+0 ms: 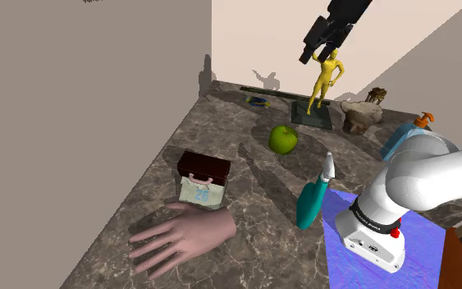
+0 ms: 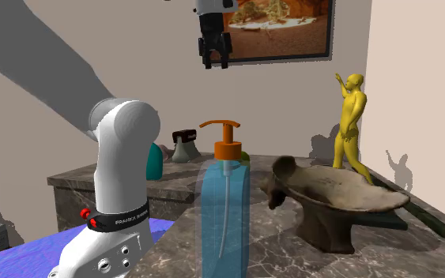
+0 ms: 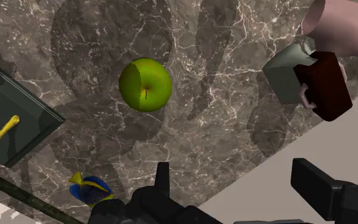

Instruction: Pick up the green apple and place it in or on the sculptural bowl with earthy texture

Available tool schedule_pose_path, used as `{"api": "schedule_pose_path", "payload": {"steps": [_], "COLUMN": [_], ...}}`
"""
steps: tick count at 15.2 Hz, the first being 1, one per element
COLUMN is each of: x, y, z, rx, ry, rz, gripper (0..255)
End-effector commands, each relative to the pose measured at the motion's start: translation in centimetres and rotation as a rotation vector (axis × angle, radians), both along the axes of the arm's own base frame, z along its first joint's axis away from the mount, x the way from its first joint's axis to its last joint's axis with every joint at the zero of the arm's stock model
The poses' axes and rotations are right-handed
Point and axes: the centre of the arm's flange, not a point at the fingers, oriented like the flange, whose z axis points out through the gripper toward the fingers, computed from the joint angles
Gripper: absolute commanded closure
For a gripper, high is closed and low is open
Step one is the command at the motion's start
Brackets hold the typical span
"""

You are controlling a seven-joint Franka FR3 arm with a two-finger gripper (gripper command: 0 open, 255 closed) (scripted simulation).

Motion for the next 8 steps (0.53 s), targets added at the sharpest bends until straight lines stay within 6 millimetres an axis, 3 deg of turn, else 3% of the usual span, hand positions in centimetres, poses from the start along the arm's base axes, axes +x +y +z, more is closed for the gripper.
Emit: {"api": "schedule_pose_path", "payload": {"steps": [1,8], "x": [0.0,4.6], "y": [0.0,-1.9], "z": [0.0,-8.3], "rx": [0.000,-0.036], "ry": [0.000,0.148], "rz": [0.000,0.110], "gripper": [0,0]}}
